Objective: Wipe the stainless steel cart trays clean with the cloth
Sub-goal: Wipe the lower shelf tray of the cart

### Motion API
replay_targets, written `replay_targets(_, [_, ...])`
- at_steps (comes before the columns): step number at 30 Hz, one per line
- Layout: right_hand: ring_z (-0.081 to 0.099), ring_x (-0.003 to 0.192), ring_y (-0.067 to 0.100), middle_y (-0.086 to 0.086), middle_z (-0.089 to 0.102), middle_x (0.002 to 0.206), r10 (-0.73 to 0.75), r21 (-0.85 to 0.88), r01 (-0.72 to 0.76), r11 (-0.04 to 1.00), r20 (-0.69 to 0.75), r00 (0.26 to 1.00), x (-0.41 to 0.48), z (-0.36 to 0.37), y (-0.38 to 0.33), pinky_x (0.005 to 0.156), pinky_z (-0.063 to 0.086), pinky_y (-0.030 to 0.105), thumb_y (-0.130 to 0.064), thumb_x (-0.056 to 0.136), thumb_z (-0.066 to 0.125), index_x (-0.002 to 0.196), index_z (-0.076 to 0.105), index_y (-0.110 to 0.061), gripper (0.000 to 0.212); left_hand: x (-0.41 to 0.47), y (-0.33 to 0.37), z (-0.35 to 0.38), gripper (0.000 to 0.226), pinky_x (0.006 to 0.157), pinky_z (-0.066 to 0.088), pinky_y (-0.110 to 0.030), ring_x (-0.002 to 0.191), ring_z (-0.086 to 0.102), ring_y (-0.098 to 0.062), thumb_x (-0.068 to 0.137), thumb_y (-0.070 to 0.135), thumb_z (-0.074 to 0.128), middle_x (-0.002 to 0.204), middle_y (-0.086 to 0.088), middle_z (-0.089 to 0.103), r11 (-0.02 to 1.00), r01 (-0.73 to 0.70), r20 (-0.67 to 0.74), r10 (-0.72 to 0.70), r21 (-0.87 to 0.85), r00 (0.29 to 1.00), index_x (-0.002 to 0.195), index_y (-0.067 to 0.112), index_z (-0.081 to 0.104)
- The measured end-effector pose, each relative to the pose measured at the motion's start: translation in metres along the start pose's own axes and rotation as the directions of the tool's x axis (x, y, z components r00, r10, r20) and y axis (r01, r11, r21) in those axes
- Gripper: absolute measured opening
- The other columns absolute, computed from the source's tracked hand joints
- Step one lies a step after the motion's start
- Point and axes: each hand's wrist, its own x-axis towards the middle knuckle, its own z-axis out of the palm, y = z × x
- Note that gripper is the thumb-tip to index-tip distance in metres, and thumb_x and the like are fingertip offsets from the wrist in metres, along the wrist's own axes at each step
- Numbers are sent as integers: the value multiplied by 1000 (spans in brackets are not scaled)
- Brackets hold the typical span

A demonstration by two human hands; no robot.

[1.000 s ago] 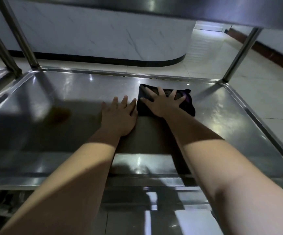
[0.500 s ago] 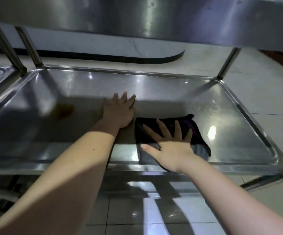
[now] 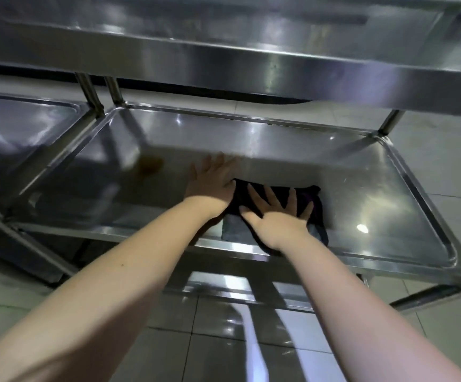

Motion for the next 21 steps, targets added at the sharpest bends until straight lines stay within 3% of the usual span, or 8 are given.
replay_targets(4, [-17, 148, 32, -17, -6, 162, 185, 168, -159, 973, -154, 971, 17, -36, 62, 113, -9, 64, -53, 101, 25, 151, 7, -51, 53, -14, 61, 23, 51, 120, 0, -48, 151, 3, -27, 102, 30, 38, 165, -1, 10, 997, -63, 1, 63, 43, 998, 152, 31, 30])
replay_targets(6, [-14, 149, 29, -16, 1, 163, 195, 344, -139, 929, -134, 972, 26, -44, 82, 116, -6, 57, -46, 103, 28, 152, 13, -47, 51, -19, 95, 42, 53, 114, -9, -62, 151, 0, -28, 102, 32, 34, 165, 2, 7, 987, -110, 92, 99, 116, 991, 153, 37, 22])
replay_targets(9, [-4, 151, 27, -8, 12, 163, 136, 433, -77, 898, -108, 985, 33, -36, 92, 118, -4, 49, -45, 104, 28, 153, 19, -41, 50, -22, 113, 64, 56, 91, -24, -80, 150, -13, -30, 99, 61, 18, 165, 9, -5, 981, -39, 156, 9, 189, 988, 152, 50, 5])
replay_targets(11, [3, 151, 26, -6, 17, 163, 143, 372, -91, 924, -115, 983, 32, -23, 99, 117, -5, 49, -48, 104, 27, 153, 24, -38, 50, -24, 107, 69, 63, 87, -24, -81, 148, -19, -34, 93, 73, 12, 164, 9, -9, 971, -23, 136, -10, 238, 991, 151, 53, 0])
replay_targets(14, [5, 150, 22, -14, 12, 163, 113, 130, -93, 987, -159, 981, 30, -10, 109, 115, -8, 57, -51, 103, 23, 152, 23, -40, 51, -25, 84, 65, 69, 86, -26, -80, 147, -21, -35, 86, 82, 11, 164, 9, -8, 968, -7, 92, -17, 251, 996, 149, 57, 0])
replay_targets(19, [0, 150, 28, -15, 7, 163, 190, 58, -183, 981, -152, 970, 42, -10, 88, 108, -8, 69, -55, 101, 22, 153, 15, -44, 54, -30, 27, 45, 75, 92, -22, -79, 147, -22, -32, 78, 89, 7, 164, 11, -10, 974, 40, 96, -63, 225, 993, 146, 61, -2])
replay_targets(21, [3, 150, 27, -9, 13, 163, 69, 20, -66, 998, -256, 964, 56, -11, 65, 112, -3, 65, -48, 102, 25, 154, 18, -35, 54, -32, 12, 39, 82, 95, -21, -78, 147, -22, -30, 69, 94, 2, 164, 11, -11, 972, 52, 95, -76, 231, 993, 145, 62, -4])
